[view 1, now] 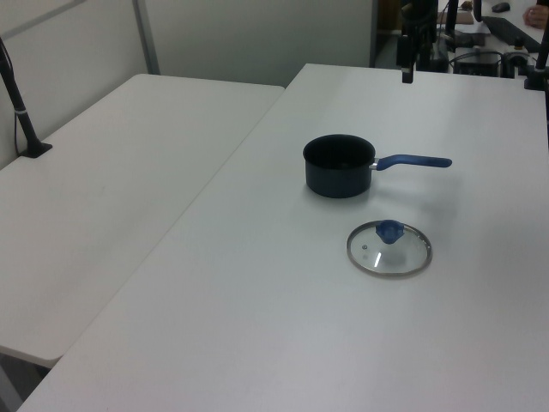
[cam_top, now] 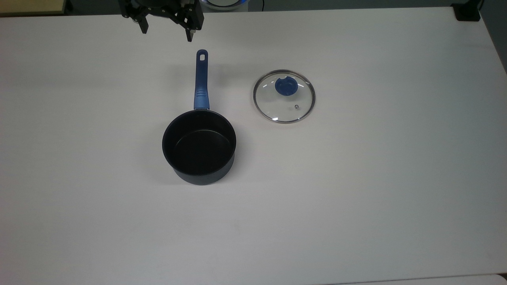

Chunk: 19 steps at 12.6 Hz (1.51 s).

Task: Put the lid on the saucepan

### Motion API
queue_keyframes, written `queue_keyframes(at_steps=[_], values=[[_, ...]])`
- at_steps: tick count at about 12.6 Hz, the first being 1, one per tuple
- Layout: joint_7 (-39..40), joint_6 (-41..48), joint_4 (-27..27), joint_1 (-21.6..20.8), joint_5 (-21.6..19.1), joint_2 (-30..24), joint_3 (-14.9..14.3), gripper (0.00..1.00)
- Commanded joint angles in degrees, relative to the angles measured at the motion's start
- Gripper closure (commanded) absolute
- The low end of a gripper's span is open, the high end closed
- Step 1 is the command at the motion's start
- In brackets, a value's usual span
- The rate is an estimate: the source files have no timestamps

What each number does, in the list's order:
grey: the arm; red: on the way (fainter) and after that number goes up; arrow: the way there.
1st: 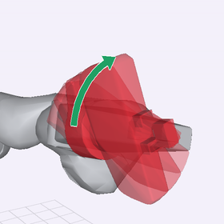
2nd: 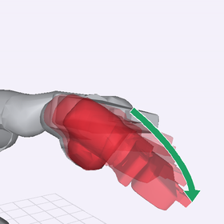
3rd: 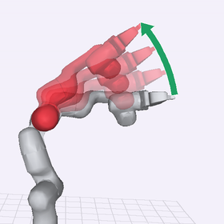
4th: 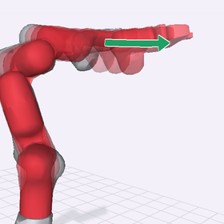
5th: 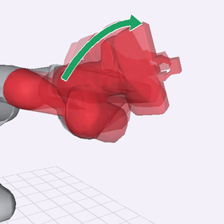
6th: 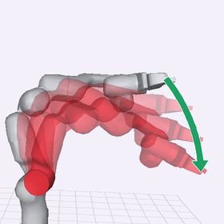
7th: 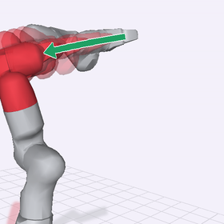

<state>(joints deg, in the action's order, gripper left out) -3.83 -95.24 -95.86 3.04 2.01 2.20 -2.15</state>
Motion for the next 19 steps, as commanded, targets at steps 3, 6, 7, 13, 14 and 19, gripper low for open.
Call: queue_keyframes(at_steps=[3, 6, 7, 13, 14, 19], values=[[1.1, 1.99, 0.58, 0.12, -0.52, -1.06, -0.75, 0.0], [1.1, 1.99, 0.5, 0.12, -0.69, -1.32, -0.84, 0.0], [1.1, 1.99, 0.5, 0.12, -0.69, -1.32, -0.84, 0.0], [1.54, 0.59, 0.5, -2.5, -0.52, 0.6, -0.75, 0.0], [1.45, -1.07, 0.5, -3.39, -0.43, 1.04, -0.75, 0.0], [0.66, -2.49, -0.12, -11.37, -1.56, 3.33, -0.75, 0.0]])
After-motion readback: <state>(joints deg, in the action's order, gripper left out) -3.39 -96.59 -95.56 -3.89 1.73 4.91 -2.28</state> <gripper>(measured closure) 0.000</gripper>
